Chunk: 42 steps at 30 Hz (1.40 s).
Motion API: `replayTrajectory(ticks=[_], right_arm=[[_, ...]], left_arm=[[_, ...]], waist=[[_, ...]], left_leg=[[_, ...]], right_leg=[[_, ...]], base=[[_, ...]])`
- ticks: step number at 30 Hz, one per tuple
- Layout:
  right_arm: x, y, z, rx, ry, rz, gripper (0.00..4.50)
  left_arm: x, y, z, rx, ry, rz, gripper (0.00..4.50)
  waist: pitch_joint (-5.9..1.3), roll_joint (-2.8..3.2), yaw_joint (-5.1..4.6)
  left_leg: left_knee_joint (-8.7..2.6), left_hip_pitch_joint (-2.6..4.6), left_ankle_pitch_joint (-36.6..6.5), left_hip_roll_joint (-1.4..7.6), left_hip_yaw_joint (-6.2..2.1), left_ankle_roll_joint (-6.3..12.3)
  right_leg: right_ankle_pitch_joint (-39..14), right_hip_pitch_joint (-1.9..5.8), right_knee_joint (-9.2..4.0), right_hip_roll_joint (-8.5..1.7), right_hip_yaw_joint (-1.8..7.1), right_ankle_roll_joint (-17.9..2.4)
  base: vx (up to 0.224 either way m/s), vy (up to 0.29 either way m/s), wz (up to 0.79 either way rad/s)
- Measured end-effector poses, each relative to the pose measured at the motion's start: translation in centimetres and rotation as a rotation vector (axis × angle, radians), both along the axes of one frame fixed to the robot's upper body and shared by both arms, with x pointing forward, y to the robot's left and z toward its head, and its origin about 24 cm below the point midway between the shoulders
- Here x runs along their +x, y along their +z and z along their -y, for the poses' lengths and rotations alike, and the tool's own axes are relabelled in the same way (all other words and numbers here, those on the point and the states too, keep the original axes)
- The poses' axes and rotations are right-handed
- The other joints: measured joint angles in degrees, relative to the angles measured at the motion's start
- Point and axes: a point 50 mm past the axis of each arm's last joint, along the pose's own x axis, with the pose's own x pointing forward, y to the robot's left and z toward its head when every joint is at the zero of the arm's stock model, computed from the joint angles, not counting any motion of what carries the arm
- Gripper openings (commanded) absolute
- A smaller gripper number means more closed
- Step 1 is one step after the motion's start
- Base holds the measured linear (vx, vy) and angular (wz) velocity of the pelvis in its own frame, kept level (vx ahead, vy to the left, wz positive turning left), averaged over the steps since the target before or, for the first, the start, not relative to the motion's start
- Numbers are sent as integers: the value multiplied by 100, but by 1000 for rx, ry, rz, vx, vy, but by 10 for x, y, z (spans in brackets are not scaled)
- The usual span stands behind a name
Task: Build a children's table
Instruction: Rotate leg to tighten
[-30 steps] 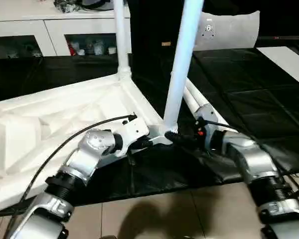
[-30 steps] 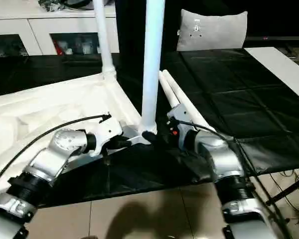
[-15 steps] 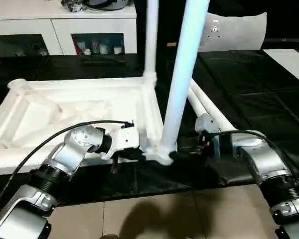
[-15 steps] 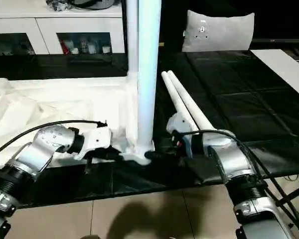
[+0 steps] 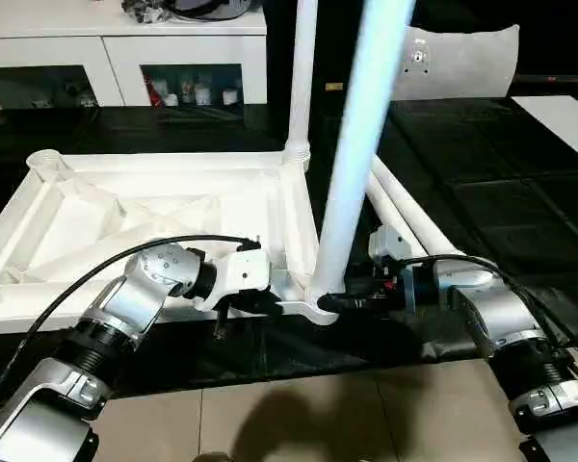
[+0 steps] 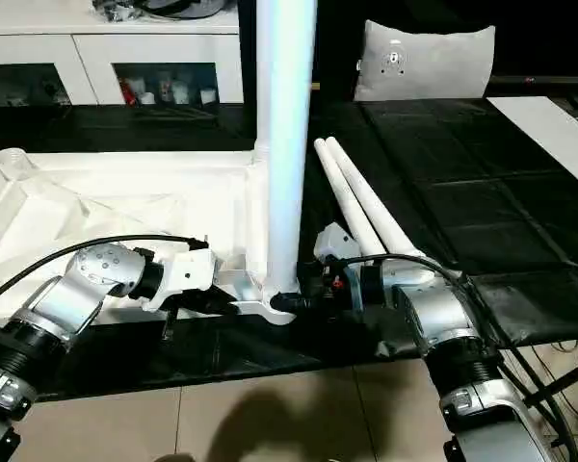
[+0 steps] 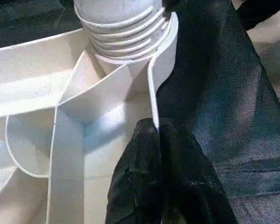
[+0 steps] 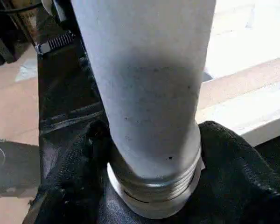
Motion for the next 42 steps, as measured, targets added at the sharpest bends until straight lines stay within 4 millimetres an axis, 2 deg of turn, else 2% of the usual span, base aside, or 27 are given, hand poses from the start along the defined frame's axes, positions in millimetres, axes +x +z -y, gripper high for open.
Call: replayTrajectory(ticks=[7, 9, 14, 17, 20, 23, 25, 28, 32, 35, 42], right_arm=[[-2, -2, -3, 28, -17, -32, 270], [-4, -5, -7, 41, -76, -43, 268], [5, -10, -17, 64, -272, -49, 268], [21, -10, -26, 53, -479, -32, 268], [29, -8, -26, 25, -582, -5, 268], [31, -7, -26, 21, -619, 11, 268], [31, -6, -26, 26, -620, 10, 323], [31, -6, -29, 48, -625, -5, 340], [29, -6, -27, 60, -609, -5, 385], [24, -5, -17, 63, -553, 5, 416], [15, 6, 2, 33, -336, 36, 445]], left_arm=[[-1, -1, 1, -17, 33, -27, 0], [-1, -3, 2, -45, 112, -52, 0], [4, -7, 7, -83, 293, -63, 0], [11, -10, 25, -123, 463, -39, 0], [12, -13, 44, -170, 540, -33, 0], [13, -12, 50, -185, 567, -30, 0], [13, -12, 49, -183, 566, -25, 0], [13, -11, 47, -173, 556, -12, 0], [13, -10, 44, -155, 534, 20, 0], [12, -9, 38, -134, 474, 44, 0], [11, -6, 24, -80, 310, 65, 0]], waist=[[-4, 9, 3], [-4, 9, -16], [-3, 7, -109], [-2, 8, -252], [-1, 2, -310], [-1, 3, -282], [-1, 4, -265], [-1, 4, -263], [5, 16, -258], [6, 18, -223], [7, 18, -136]], left_leg=[[0, 3, 0, 1, 1, 0], [0, 12, 0, 1, 2, -1], [10, 44, 11, 1, -6, -13], [11, 53, 17, -5, -5, -22], [11, 44, 15, -8, -5, -19], [-7, 41, 12, -6, -5, -15], [-19, 41, 13, 2, -5, -16], [-19, 33, 13, 21, -5, -17], [-15, 19, 14, 24, -7, -18], [-17, 8, 13, 27, -8, -18], [-15, 1, 10, 28, -2, -14]], right_leg=[[0, 1, 2, 0, 0, 0], [0, 7, 3, 0, 2, 0], [4, 23, 0, -2, 12, 28], [3, 24, -23, -7, 15, 33], [5, 22, -29, -8, 16, 35], [16, 17, -21, -4, 10, 37], [21, 13, -21, 6, 4, 28], [30, 5, -23, 22, 3, 12], [32, -3, -25, 26, 3, 9], [32, -8, -28, 27, 0, 9], [32, -8, -33, 27, 0, 8]], base=[[0, 0, 0], [0, 0, 0], [0, 0, 0], [0, 0, 0], [0, 0, 0], [0, 0, 0], [0, 0, 0], [0, 0, 0], [0, 0, 0], [0, 0, 0], [0, 0, 0]])
